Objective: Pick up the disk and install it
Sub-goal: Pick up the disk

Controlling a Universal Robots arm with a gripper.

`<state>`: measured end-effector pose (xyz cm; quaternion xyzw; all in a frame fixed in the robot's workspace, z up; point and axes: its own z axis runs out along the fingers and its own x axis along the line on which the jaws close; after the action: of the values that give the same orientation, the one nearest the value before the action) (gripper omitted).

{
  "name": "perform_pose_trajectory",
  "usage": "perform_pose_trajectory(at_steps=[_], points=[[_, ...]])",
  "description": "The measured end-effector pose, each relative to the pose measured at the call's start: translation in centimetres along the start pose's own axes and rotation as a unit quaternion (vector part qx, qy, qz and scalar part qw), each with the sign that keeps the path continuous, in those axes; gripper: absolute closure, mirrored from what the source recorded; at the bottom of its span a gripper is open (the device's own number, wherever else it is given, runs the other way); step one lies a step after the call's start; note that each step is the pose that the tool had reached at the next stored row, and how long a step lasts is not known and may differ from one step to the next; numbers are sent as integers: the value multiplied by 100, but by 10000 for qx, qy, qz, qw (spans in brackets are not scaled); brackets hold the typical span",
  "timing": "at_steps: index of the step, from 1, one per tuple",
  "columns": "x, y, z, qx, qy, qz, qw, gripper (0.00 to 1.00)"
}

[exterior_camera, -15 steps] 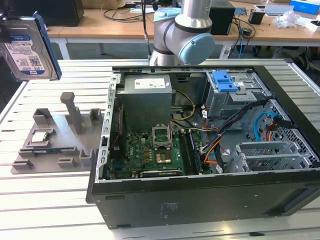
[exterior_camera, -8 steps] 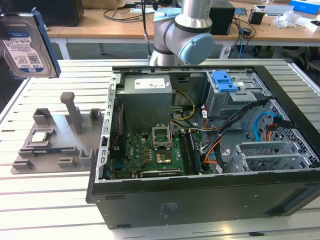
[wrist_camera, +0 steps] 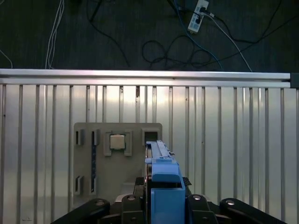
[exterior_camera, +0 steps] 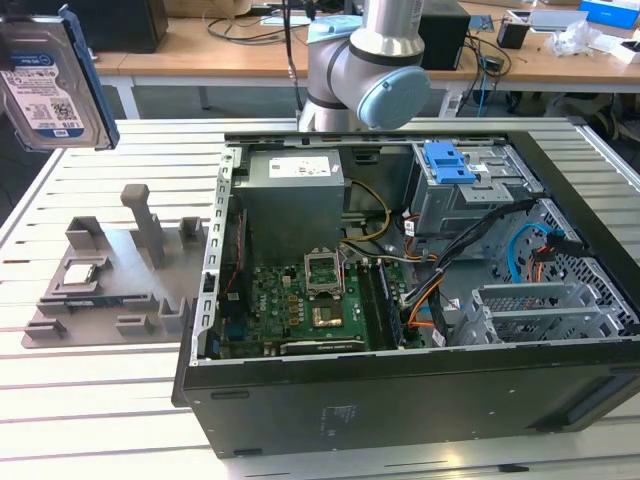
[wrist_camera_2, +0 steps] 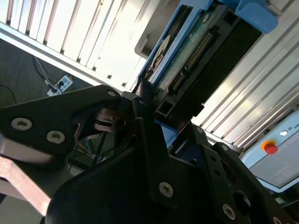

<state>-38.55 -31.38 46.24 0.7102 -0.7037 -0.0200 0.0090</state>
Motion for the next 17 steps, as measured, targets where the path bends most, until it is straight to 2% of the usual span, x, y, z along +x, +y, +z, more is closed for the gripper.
perform_pose_trajectory(at_steps=[9, 17], points=[[-2, 5, -120, 1, 0, 0, 10000, 63], [-3, 8, -184, 0, 0, 0, 10000, 63]])
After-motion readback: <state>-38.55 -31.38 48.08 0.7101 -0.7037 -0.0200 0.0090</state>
